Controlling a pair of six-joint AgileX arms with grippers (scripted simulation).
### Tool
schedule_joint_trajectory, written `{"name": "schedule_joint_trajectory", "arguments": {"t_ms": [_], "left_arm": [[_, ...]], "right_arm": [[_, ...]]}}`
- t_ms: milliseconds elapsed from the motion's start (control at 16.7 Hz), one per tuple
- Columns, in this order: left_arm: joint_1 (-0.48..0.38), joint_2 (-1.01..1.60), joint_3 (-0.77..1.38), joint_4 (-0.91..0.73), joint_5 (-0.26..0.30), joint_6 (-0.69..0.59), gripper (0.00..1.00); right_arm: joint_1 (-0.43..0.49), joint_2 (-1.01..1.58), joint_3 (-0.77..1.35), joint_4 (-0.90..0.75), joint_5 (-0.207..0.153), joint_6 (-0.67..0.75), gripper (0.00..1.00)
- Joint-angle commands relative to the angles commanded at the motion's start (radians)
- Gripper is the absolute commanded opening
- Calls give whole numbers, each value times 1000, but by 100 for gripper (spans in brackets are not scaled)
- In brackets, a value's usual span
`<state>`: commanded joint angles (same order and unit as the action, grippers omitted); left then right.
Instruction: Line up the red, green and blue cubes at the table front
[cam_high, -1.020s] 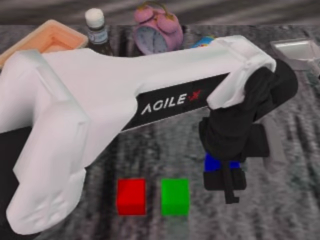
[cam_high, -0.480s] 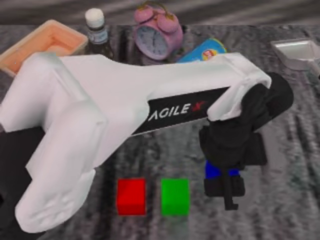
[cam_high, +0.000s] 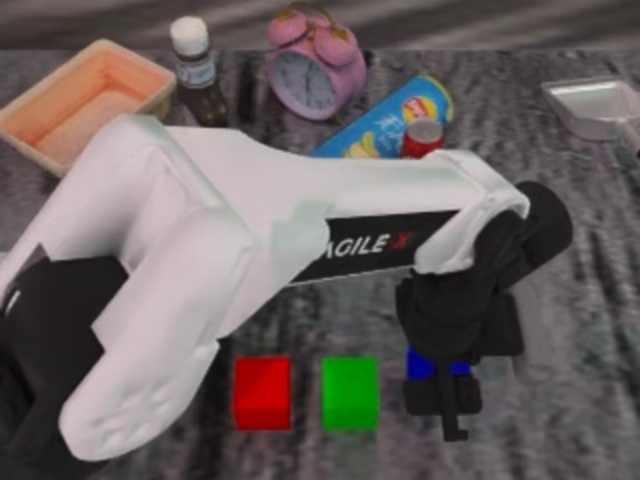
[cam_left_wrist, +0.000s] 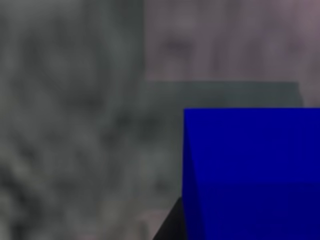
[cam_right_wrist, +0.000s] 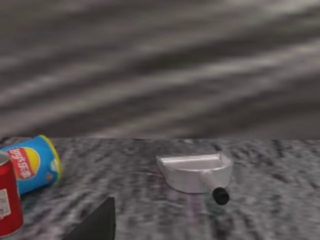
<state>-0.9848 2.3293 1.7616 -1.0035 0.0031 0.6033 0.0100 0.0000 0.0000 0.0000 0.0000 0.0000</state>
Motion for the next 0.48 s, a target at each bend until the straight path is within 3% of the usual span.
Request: {"name": "schedule_joint_trajectory", "arguments": {"t_ms": [480], "left_arm": [[0,0,0,0,0,0,60]], "right_arm": [[0,0,0,0,0,0,100]]}}
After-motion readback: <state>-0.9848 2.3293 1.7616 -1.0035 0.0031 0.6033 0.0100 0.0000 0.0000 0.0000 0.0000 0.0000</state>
